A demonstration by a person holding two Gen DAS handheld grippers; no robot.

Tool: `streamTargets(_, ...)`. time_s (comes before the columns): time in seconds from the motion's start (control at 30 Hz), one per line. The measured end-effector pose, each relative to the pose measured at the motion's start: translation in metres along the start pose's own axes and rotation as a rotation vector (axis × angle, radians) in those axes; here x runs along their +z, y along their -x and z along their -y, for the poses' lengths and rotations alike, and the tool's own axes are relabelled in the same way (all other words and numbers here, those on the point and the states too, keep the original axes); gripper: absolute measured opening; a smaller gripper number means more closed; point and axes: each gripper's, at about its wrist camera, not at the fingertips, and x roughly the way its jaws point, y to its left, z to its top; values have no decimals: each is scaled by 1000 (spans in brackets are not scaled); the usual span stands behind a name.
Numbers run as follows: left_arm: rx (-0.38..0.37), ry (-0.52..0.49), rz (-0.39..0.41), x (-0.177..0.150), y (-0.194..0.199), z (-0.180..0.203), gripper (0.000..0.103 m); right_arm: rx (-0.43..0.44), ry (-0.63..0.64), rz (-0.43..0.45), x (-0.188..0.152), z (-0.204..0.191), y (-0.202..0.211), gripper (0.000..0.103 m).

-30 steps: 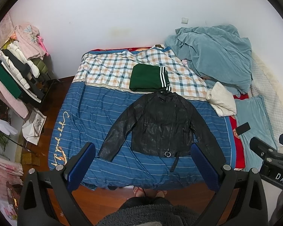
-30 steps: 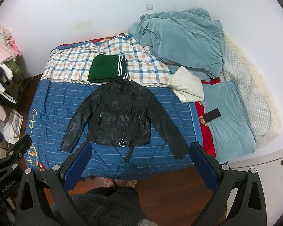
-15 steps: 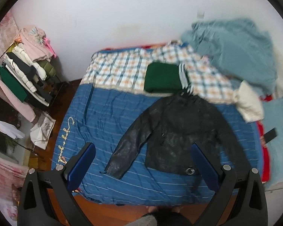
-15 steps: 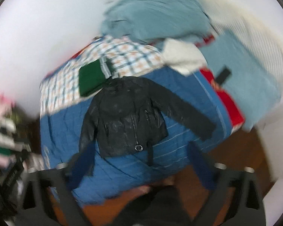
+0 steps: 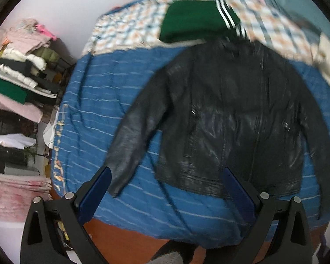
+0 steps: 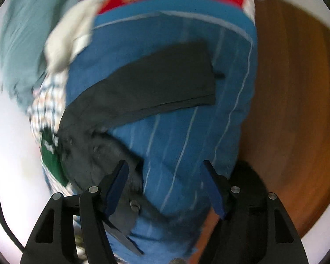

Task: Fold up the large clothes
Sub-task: 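Grasp the jacket sleeve cuff with the right tool while the left tool approaches the jacket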

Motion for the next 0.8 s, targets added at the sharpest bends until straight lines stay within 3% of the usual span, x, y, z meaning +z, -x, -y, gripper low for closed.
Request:
streamTargets(0.17,19,-74,-70,6,-55,53,103,151,-230,-35,37,59,-96,69)
streamTargets(0.23,15,-85,-87,9,-66,74,103,241,-291,-19,43,67,-117,69)
streamTargets(0.43,-40,-79,-63,24,-74,121,103,379,-276,175,63,58,-111,67)
streamTargets(0.67,-30,-93,-50,31,-89,152,103,377,-249,229,74,54,-138,69)
streamTargets(0.7,-24,-88,-46,32,-91,152,103,383,-265,254,76,55,-138,64)
streamTargets(0.73,-20,-85,-45,33,-92,151,103,388,-282,276,81,49,-133,43)
streamTargets(0.8,-9,-71,-42,34,-96,148,103,396,-282,313,87,46,-129,16)
